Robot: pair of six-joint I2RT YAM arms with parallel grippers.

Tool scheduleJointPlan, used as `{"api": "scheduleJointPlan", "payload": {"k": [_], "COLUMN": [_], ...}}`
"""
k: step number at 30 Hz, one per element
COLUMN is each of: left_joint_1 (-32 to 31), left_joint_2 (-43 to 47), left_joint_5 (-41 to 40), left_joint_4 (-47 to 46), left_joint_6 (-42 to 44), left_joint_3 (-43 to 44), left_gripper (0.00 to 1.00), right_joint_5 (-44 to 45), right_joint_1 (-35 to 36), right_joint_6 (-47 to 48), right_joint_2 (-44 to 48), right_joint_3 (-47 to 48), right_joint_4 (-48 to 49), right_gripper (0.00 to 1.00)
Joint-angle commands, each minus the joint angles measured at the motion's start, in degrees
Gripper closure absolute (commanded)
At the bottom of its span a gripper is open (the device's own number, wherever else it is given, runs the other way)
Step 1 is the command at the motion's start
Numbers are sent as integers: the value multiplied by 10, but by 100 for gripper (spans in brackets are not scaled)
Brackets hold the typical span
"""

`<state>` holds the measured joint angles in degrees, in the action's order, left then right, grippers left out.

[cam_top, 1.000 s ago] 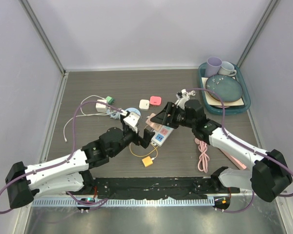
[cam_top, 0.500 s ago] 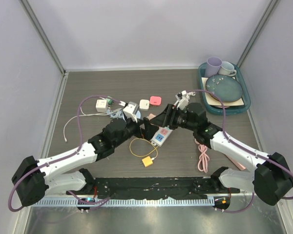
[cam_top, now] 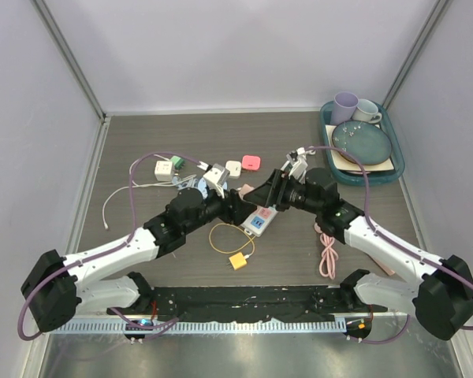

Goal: Insert the plug
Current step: Pick up the plug from the center of the board.

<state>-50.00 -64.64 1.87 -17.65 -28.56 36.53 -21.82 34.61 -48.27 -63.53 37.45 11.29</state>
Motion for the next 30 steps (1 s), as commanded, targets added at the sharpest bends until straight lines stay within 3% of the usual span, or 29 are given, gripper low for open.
{"api": "scheduleJointPlan", "payload": {"k": [1,3,6,17,26,30], "left_joint_1": [-5,-5,-5,-23,-34,-38], "left_joint_2": [51,65,87,115,146,148], "left_joint_5": [45,51,59,43,35,51], "left_joint_4": [-15,-11,9,116,81,70], "left_joint_6": [122,191,266,459,480,463], "left_joint_3": [14,6,7,52,39,36], "left_gripper": [95,96,95,98,98,98], "right_joint_5": [5,6,7,-52,-105,-126], "right_joint_1": [4,2,-2,-25,-34,-34], "right_joint_6": [26,22,13,23,35,6], "right_joint_2": [47,65,74,42,21,28], "right_joint_3": [68,84,116,199,184,156], "right_joint_4": [-63,-100,-159,-278,-269,-200], "right_gripper": [35,20,11,6,7,9]}}
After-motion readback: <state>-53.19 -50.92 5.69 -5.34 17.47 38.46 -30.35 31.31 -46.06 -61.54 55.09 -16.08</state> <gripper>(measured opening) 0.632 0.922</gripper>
